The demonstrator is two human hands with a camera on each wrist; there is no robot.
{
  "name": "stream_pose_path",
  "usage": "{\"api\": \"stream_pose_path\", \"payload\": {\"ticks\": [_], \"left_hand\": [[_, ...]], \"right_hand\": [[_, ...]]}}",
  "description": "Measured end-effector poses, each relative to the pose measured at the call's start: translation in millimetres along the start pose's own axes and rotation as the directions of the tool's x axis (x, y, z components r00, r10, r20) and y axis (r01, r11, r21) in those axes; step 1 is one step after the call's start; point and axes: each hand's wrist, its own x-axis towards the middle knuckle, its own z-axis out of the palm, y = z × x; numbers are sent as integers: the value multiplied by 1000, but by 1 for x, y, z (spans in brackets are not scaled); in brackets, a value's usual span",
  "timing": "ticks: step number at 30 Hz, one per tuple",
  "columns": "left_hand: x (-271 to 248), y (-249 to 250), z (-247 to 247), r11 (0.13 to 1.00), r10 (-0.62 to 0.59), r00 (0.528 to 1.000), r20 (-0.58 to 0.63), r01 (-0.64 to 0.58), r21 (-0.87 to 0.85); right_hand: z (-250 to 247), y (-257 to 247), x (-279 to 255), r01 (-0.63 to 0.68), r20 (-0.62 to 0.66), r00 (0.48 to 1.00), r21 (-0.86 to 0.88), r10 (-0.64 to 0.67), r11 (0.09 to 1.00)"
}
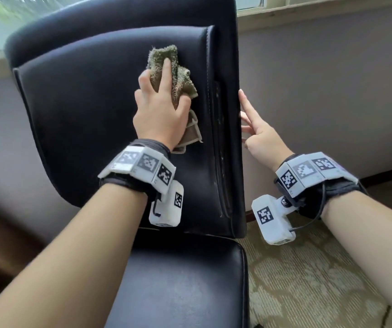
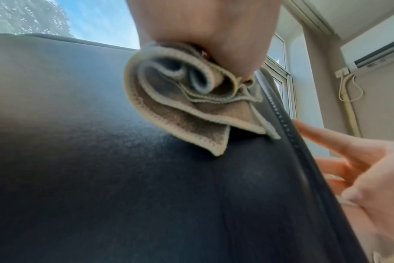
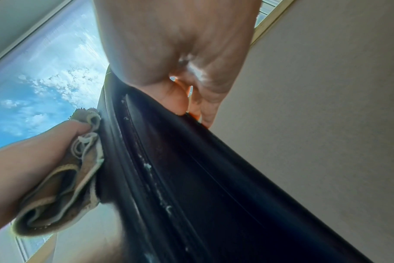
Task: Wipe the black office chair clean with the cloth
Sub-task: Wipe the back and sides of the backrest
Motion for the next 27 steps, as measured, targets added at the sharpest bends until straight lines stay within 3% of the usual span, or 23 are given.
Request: {"api": "stream_pose_path", "payload": {"ticks": [4, 8, 13, 18, 23, 27], "left_hand": [[-22, 0, 9, 989, 145, 989, 8, -145, -19], [-70, -14, 25, 950, 312, 947, 80, -311, -20], [-113, -23, 44, 932, 342, 933, 111, -352, 89], [-54, 1, 21, 964, 257, 966, -10, -255, 77], [26, 41, -8, 971, 200, 979, 23, -202, 125], [35, 47, -15, 964, 222, 974, 36, -225, 143]], "right_hand": [[2, 1, -1, 4, -37, 999, 25, -3, 1000], [0, 1, -1, 1, -50, 999, 57, 2, 998], [3, 2, 1, 19, -73, 997, 101, -11, 995], [2, 4, 4, 10, -72, 997, 124, -1, 992], [3, 3, 3, 5, -81, 997, 130, 6, 991], [3, 1, 2, -4, -78, 997, 100, 12, 995]]}}
